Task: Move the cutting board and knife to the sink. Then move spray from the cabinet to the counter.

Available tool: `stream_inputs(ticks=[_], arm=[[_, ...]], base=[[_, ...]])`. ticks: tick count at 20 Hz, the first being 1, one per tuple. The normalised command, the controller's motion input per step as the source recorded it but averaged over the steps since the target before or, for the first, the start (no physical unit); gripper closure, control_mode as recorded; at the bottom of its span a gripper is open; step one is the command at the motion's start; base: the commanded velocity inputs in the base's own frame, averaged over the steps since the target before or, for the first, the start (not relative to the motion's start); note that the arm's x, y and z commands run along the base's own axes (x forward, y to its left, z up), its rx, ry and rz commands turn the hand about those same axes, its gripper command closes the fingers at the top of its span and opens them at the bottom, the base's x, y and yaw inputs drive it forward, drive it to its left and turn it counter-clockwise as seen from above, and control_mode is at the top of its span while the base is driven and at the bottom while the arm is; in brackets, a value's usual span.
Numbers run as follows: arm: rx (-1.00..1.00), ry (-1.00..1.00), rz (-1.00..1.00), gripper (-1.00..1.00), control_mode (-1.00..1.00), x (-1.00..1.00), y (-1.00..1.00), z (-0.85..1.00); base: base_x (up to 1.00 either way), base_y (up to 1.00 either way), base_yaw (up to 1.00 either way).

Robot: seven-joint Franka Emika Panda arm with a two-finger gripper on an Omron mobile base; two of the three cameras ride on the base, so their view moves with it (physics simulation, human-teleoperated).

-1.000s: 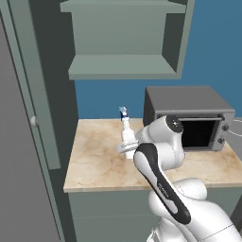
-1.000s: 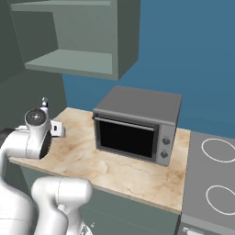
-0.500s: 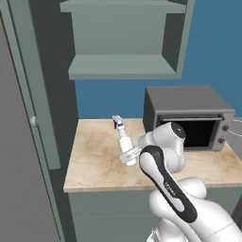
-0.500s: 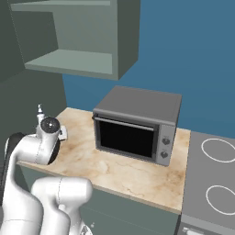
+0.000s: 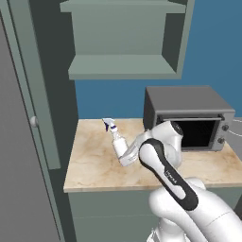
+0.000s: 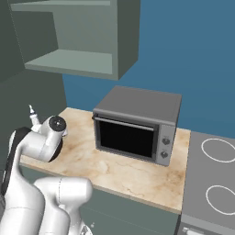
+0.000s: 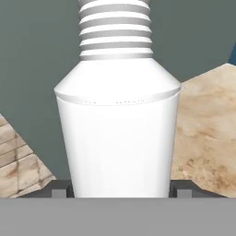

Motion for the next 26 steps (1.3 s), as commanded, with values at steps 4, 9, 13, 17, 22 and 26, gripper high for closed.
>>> stream_inputs(ticks=[4, 9, 13, 17, 22, 26], arm=[[0.17, 0.00, 0.11, 1.00, -1.00, 0.03, 0.03, -0.47], [0.25, 0.00, 0.07, 1.00, -1.00, 0.06, 0.00, -0.49], [0.18, -0.03, 0.06, 1.00, -1.00, 0.06, 0.07, -0.50], [0.14, -0.03, 0.05, 1.00, -1.00, 0.00, 0.09, -0.59], [0.02, -0.03, 0.03, 1.00, -1.00, 0.03, 0.14, -0.63], [0.00, -0.01, 0.02, 1.00, -1.00, 0.07, 0.12, -0.57]], base=[[0.00, 0.00, 0.00], [0.00, 0.00, 0.00], [0.00, 0.00, 0.00], [0.00, 0.00, 0.00], [0.00, 0.00, 0.00], [0.00, 0.00, 0.00]])
